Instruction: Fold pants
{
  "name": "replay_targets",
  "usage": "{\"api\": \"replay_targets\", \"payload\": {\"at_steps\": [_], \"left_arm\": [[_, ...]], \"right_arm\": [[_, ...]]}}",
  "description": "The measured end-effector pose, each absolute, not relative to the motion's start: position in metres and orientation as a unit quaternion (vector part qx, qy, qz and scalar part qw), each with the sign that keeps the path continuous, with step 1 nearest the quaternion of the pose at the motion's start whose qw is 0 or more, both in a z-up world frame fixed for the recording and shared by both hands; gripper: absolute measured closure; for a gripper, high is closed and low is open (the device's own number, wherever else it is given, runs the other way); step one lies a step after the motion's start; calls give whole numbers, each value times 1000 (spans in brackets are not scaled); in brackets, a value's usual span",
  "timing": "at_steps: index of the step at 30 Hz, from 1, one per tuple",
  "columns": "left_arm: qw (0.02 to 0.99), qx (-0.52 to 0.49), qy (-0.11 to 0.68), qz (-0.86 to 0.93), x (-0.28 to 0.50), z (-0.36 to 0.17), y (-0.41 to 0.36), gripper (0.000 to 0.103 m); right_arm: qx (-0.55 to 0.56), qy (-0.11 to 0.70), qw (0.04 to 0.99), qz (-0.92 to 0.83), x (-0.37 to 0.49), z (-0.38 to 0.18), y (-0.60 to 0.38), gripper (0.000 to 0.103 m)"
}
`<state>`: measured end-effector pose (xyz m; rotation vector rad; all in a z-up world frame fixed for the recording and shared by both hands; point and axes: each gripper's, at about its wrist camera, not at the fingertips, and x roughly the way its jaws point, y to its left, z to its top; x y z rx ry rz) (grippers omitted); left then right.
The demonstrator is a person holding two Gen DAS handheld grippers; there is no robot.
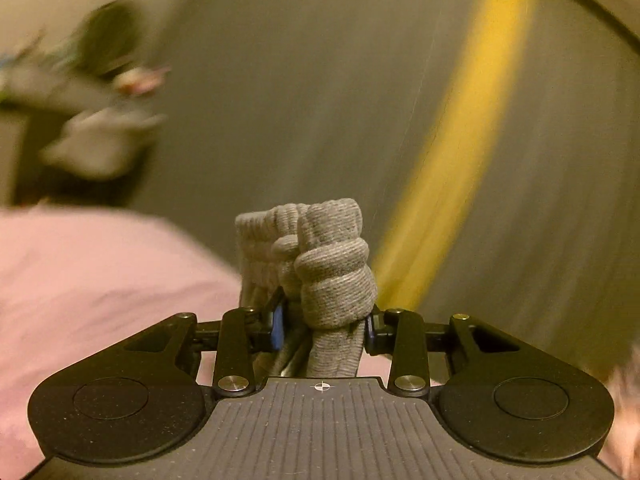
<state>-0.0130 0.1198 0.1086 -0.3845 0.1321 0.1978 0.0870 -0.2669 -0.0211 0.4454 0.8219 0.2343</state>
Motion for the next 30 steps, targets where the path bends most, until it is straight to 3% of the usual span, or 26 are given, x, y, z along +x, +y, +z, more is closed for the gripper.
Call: {"api": "replay_targets", "payload": {"at_steps": [5, 10, 12, 13, 14, 15, 16, 19, 27, 30], "left_arm": [[988, -60, 139, -35, 12, 93, 0, 61], [925, 106, 358, -65, 44, 6, -95, 48], [912, 182, 362, -61, 34, -7, -112, 43], [914, 206, 343, -66, 26, -2, -116, 34], [917, 200, 338, -75, 22, 4, -112, 26], [923, 172, 334, -82, 18, 11, -105, 9], [931, 134, 331, -77, 15, 19, -95, 5], [945, 51, 321, -22, 9, 39, -61, 6], [933, -11, 317, 170, 12, 44, 10, 5], [921, -89, 339, 170, 19, 33, 38, 6]], "right_arm": [[283, 370, 880, 95, 81, -16, -290, 4], [341, 366, 862, 83, 77, -18, -312, 4], [371, 373, 846, 91, 78, -22, -318, 4], [378, 373, 841, 97, 79, -23, -320, 4], [382, 373, 839, 103, 79, -23, -320, 4], [382, 373, 838, 111, 80, -23, -320, 4], [383, 375, 835, 123, 80, -24, -318, 4], [362, 387, 836, 144, 82, -24, -308, 4], [335, 407, 821, 219, 87, -20, -279, 4], [369, 443, 789, 213, 101, -33, -278, 22]]}}
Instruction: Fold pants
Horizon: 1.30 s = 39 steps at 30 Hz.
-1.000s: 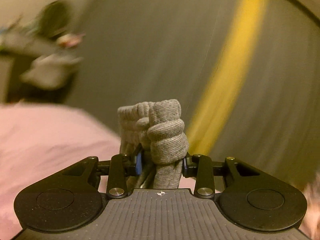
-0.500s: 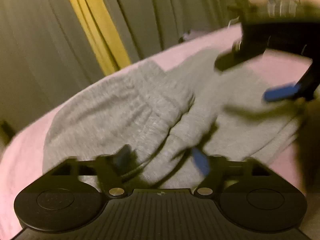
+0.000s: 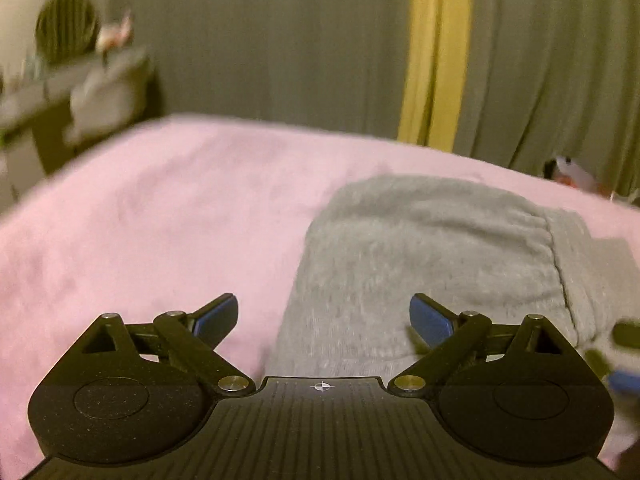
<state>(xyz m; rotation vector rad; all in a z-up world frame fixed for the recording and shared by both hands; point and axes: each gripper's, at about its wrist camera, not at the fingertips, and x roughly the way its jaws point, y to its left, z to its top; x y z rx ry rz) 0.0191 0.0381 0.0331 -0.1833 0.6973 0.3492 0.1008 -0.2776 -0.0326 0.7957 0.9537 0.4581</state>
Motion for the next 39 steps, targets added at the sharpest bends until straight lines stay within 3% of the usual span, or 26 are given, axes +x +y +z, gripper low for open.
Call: {"api": "replay_targets", "payload": {"at_steps": [2, 10, 14, 16, 18, 19, 26, 34, 39], "left_arm": [[919, -126, 338, 160, 23, 31, 54, 6], [917, -147, 340, 148, 25, 21, 57, 6], [919, -161, 333, 139, 21, 21, 58, 6], [918, -169, 333, 135, 20, 20, 60, 6], [916, -176, 334, 134, 20, 19, 62, 6], [915, -180, 334, 135, 19, 20, 62, 6], [930, -222, 287, 64, -2, 34, 67, 6], [952, -123, 271, -72, -21, 48, 16, 3], [948, 4, 318, 0, -13, 37, -23, 2]], "right_arm": [[402, 455, 768, 203, 107, -40, -280, 37], [468, 463, 729, 187, 123, -55, -272, 32], [480, 471, 716, 188, 133, -58, -253, 22], [479, 473, 717, 179, 136, -57, -247, 22], [467, 474, 728, 167, 137, -57, -241, 41], [459, 475, 733, 166, 139, -56, -235, 60], [448, 427, 759, 203, 135, -16, -228, 62], [474, 361, 767, 239, 143, 47, -248, 62], [496, 323, 767, 248, 136, 69, -258, 62]]}}
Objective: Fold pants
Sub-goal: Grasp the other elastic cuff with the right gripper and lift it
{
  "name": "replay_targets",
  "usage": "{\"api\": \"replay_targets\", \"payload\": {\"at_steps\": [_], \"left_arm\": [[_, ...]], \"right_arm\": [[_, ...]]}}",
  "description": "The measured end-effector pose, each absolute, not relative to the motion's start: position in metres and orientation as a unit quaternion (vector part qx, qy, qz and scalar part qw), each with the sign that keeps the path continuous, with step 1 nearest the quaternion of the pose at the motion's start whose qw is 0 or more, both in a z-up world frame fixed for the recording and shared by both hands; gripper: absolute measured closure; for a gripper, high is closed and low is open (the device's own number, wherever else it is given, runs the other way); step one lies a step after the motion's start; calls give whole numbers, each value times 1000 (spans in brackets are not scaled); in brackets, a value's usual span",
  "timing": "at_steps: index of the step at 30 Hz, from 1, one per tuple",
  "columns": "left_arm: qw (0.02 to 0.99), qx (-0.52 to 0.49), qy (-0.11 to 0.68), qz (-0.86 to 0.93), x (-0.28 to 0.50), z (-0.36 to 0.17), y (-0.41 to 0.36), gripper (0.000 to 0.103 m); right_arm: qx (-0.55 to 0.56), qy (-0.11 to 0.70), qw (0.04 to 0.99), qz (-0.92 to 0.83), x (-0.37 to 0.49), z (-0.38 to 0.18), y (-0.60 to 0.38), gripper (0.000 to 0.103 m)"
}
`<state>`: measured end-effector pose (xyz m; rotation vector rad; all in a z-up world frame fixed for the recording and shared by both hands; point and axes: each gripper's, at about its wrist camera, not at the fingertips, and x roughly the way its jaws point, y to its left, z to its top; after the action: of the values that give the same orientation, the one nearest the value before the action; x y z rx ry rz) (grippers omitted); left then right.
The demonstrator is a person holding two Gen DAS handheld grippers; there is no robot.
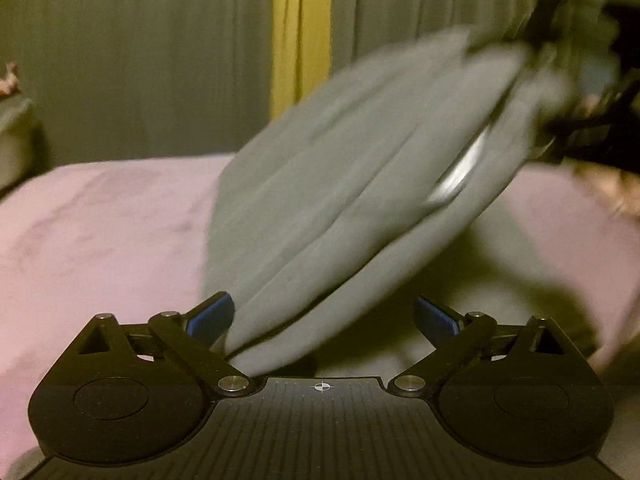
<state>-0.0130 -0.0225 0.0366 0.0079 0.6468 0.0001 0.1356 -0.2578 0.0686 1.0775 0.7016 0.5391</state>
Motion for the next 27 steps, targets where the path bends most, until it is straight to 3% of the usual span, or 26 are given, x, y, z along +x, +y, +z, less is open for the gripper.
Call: {"api": "replay_targets", "payload": {"at_steps": [6, 10, 13, 16, 18, 20, 22, 25, 27], "left_arm": [[911, -88, 390, 98, 8, 22, 15, 7], [888, -153, 422, 96, 15, 13, 34, 50], [902, -139, 398, 88, 6, 21, 28, 70], [912, -124, 383, 80, 3, 29, 24, 78], [912, -117, 385, 72, 6, 32, 25, 78], [907, -116, 399, 68, 9, 33, 24, 70], [898, -120, 415, 80, 10, 30, 27, 39], [887, -130, 437, 77, 5, 36, 34, 32], [887, -130, 435, 83, -3, 46, 36, 27]], "right_arm": [[516, 296, 770, 232, 119, 70, -282, 62], [512, 318, 774, 193, 114, 49, -300, 62], [483, 346, 786, 169, 105, 33, -303, 62], [480, 371, 780, 153, 103, 15, -305, 62], [471, 379, 782, 147, 101, 6, -307, 62], [447, 389, 793, 142, 99, 4, -311, 62], [398, 412, 810, 124, 100, 6, -312, 61], [329, 457, 825, 53, 102, 8, -310, 44], [284, 435, 854, 23, 100, 21, -310, 41]]}}
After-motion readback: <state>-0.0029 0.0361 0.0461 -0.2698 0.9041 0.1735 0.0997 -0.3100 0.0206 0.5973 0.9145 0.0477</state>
